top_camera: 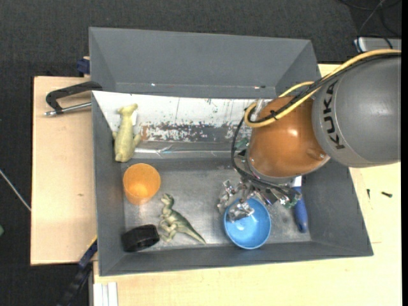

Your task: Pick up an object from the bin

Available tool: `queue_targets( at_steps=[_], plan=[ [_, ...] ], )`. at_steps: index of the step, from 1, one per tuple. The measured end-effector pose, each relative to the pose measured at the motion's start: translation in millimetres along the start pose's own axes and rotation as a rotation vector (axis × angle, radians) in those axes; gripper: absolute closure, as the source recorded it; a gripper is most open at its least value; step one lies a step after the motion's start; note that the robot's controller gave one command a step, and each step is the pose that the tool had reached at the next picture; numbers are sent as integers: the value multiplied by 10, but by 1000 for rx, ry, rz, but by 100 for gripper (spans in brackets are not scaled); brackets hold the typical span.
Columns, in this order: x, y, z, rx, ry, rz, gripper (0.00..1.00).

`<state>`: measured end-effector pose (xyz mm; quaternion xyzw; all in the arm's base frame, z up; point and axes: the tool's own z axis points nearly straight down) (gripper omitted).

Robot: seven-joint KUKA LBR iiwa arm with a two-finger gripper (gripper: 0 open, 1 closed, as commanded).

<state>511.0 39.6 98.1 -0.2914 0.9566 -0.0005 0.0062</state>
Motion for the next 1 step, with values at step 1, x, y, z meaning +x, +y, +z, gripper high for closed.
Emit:
queue_targets(
  at_steps=[1],
  plan=[
    [-32, -4, -277, -1, 1, 1, 100]
  ],
)
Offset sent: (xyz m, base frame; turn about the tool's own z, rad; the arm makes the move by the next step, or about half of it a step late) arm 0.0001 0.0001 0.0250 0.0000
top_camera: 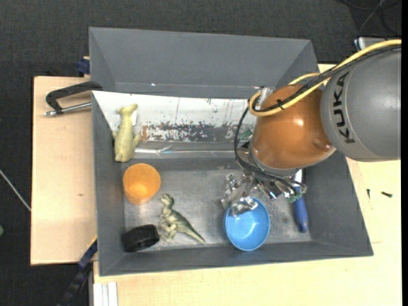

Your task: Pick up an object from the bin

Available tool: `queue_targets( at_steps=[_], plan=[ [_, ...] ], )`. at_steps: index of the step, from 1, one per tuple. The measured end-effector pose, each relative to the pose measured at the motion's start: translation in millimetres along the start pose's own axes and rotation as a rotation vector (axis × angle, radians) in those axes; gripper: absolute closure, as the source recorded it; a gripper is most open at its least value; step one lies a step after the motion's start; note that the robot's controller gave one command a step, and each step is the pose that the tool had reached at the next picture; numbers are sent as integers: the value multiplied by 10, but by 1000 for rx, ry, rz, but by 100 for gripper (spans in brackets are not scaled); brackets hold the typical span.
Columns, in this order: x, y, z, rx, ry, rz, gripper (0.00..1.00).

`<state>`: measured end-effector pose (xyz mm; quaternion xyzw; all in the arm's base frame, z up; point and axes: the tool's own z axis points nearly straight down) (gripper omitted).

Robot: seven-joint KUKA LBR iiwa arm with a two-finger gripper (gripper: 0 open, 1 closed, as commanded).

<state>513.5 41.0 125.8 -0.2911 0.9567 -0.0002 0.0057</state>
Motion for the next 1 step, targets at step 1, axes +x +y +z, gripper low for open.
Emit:
queue_targets(
  at_steps=[1],
  plan=[
    [-30, -1, -376, 0, 1, 1, 100]
  ],
)
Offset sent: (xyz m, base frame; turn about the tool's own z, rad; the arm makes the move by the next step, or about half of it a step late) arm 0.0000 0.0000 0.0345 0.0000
